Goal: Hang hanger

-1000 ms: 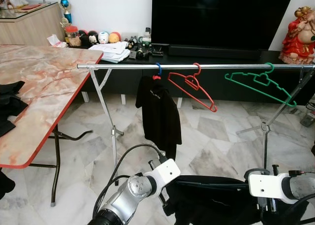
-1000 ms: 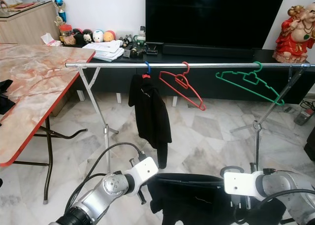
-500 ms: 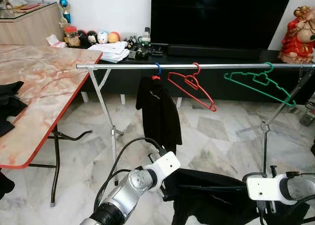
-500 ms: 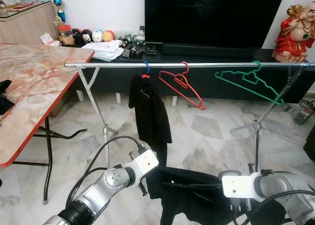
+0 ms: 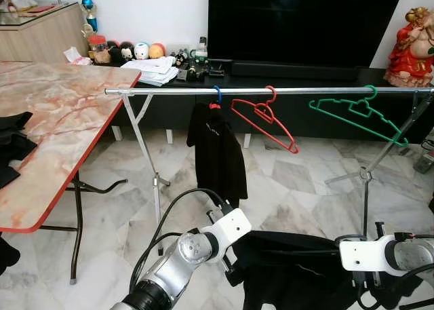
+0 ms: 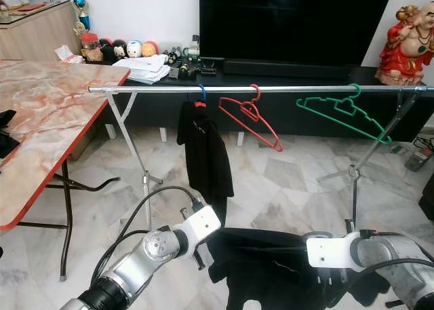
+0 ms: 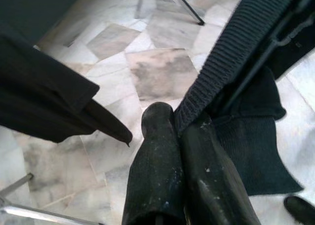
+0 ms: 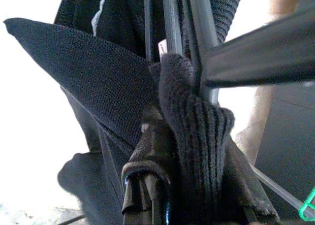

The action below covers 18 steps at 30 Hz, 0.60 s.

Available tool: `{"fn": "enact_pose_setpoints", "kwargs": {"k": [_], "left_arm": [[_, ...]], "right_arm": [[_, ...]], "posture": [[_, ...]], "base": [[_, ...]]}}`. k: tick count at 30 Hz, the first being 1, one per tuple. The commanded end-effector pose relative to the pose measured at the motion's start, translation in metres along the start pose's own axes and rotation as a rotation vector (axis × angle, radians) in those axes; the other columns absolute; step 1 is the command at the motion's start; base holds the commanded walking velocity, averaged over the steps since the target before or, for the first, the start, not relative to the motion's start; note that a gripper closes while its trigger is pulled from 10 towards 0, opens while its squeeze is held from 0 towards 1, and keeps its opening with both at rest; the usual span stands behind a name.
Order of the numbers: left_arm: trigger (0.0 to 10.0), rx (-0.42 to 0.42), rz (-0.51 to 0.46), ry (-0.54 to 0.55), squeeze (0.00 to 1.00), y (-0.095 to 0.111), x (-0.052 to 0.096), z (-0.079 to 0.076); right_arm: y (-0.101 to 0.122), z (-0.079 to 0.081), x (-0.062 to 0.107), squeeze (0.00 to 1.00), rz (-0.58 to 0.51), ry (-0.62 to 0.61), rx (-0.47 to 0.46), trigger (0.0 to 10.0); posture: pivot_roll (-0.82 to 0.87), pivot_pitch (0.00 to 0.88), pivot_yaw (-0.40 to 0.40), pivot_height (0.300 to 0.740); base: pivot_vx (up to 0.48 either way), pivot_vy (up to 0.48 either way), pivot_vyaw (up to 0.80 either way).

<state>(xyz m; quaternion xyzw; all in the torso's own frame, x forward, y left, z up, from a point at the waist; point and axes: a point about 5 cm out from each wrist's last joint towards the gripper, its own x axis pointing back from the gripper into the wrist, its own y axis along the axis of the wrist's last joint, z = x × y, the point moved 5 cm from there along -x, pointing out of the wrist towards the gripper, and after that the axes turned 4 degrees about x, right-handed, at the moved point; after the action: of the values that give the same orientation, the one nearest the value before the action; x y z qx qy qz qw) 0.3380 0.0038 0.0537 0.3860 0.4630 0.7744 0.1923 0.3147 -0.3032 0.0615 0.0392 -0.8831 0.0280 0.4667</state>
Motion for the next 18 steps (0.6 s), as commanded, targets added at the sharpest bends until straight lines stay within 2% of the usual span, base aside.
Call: {"fn": "enact_pose_setpoints", "kwargs": {"k": [1,3,4,7,9,11,15,16,17,18], "left_arm": [[0.0,0.021,0.172,0.129,0.0,-0.048,0.031,0.046],[0.0,0.036,0.149,0.12,0.0,-0.041,0.031,0.045],[0.0,0.095,0.067,0.086,0.0,-0.019,0.031,0.043],[0.0,0.112,0.026,0.043,0.0,-0.007,0.032,0.039],[0.0,0.073,0.008,-0.037,0.0,0.005,0.036,0.03],[0.0,0.052,-0.013,-0.094,0.0,0.013,0.04,0.023],[0.0,0.067,-0.039,-0.131,0.0,0.021,0.043,0.017],[0.0,0.064,-0.044,-0.162,0.0,0.024,0.044,0.011],[0.0,0.059,-0.049,-0.182,0.0,0.027,0.044,0.006],[0.0,0.059,-0.049,-0.182,0.0,0.027,0.044,0.006]], "right_arm": [[-0.078,0.034,0.019,0.0,0.338,0.115,-0.11,0.0],[-0.075,0.033,0.016,0.0,0.332,0.108,-0.118,0.0],[-0.065,0.031,0.007,0.0,0.325,0.08,-0.131,0.0],[-0.058,0.029,0.0,0.0,0.305,0.046,-0.17,0.0],[-0.043,0.018,-0.011,0.0,0.271,-0.048,-0.264,0.0],[-0.026,0.008,-0.02,0.0,0.194,-0.116,-0.411,0.0],[-0.013,0.005,-0.026,0.0,0.164,-0.125,-0.404,0.0],[0.002,-0.001,-0.032,0.0,0.102,-0.154,-0.47,0.0],[0.024,-0.012,-0.037,0.0,-0.006,-0.185,-0.589,0.0],[0.024,-0.012,-0.037,0.0,-0.006,-0.185,-0.589,0.0]], "posture": [[-0.03,0.0,-0.017,0.74],[-0.03,0.0,-0.017,0.74],[-0.03,0.0,-0.017,0.74],[-0.02,0.0,-0.015,0.74],[-0.02,0.0,-0.015,0.74],[-0.02,0.0,-0.013,0.74],[-0.02,0.0,-0.013,0.74],[-0.01,0.0,-0.012,0.74],[-0.01,0.0,-0.009,0.74],[-0.01,0.0,-0.009,0.74]], "base": [[0.0,0.0,0.0],[0.0,0.0,0.0],[0.0,0.0,0.0],[0.0,0.0,0.0],[0.0,0.0,0.0],[0.0,0.0,0.0],[0.0,0.0,0.0],[0.0,0.0,0.0],[0.0,0.0,0.0],[0.0,0.0,0.0]]}}
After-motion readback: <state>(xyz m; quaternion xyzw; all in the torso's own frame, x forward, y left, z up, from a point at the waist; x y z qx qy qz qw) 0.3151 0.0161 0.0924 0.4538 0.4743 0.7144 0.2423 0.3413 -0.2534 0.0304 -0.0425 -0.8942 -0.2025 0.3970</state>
